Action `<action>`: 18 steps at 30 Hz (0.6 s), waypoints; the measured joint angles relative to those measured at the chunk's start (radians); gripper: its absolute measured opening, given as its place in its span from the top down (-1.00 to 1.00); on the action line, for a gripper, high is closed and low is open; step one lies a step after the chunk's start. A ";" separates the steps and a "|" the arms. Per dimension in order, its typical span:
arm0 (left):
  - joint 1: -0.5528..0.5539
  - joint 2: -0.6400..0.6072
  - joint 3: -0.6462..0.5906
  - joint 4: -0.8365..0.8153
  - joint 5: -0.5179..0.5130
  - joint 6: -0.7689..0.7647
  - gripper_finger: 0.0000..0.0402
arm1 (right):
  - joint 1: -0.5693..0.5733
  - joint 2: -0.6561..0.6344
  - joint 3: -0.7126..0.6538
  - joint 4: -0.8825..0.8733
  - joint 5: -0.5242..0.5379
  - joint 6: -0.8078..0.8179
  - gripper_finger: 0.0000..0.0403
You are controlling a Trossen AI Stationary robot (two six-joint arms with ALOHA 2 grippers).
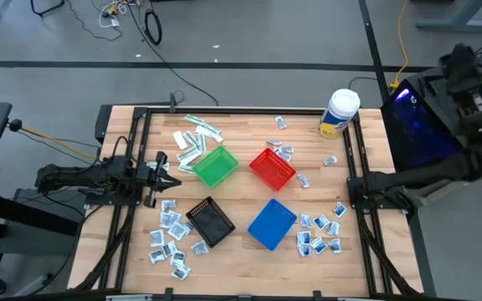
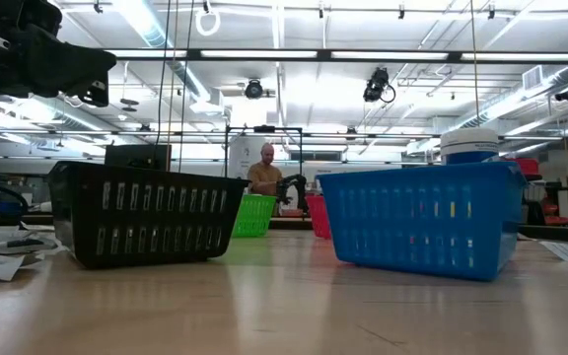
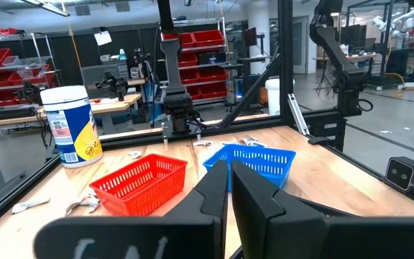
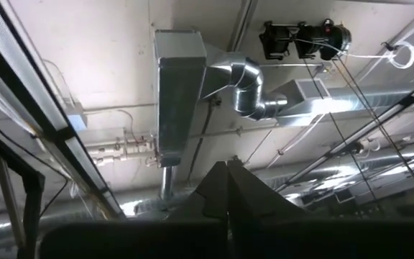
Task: Pick & Place First Aid Supplies
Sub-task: Put the orange ointment pack into the red bin
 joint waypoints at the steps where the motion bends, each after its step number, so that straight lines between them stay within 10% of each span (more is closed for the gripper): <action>1: 0.000 0.000 0.000 0.000 0.000 0.000 0.87 | 0.000 0.021 0.030 -0.018 -0.012 -0.001 0.97; 18: 0.000 0.000 0.000 0.000 0.000 0.000 0.87 | 0.000 0.183 0.241 -0.614 -0.002 -0.016 0.97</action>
